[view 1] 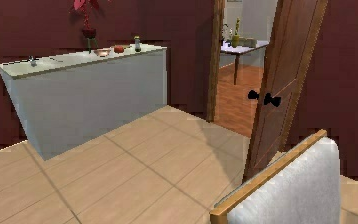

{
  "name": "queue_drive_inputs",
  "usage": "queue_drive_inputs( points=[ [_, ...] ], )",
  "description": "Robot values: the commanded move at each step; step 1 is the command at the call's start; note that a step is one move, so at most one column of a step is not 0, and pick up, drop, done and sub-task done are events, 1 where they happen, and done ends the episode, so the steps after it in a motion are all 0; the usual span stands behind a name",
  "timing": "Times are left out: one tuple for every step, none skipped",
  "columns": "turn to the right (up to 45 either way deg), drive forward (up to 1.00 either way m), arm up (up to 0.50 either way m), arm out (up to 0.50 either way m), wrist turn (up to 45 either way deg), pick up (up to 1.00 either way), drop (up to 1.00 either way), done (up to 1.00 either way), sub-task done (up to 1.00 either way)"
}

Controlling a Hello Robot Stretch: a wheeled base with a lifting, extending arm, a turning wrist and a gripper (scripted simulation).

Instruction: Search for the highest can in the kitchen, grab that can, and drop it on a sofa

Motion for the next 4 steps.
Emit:
queue_drive_inputs(
  points=[
    [0.0,0.00,0.18,0.00,0.0,0.00,0.00,0.00,0.00],
    [0.0,0.00,0.00,0.00,-45.0,0.00,0.00,0.00,0.00],
    [0.0,0.00,0.00,0.00,-30.0,0.00,0.00,0.00,0.00],
    [0.0,0.00,0.00,-0.30,0.0,0.00,0.00,0.00,0.00]
  ],
)
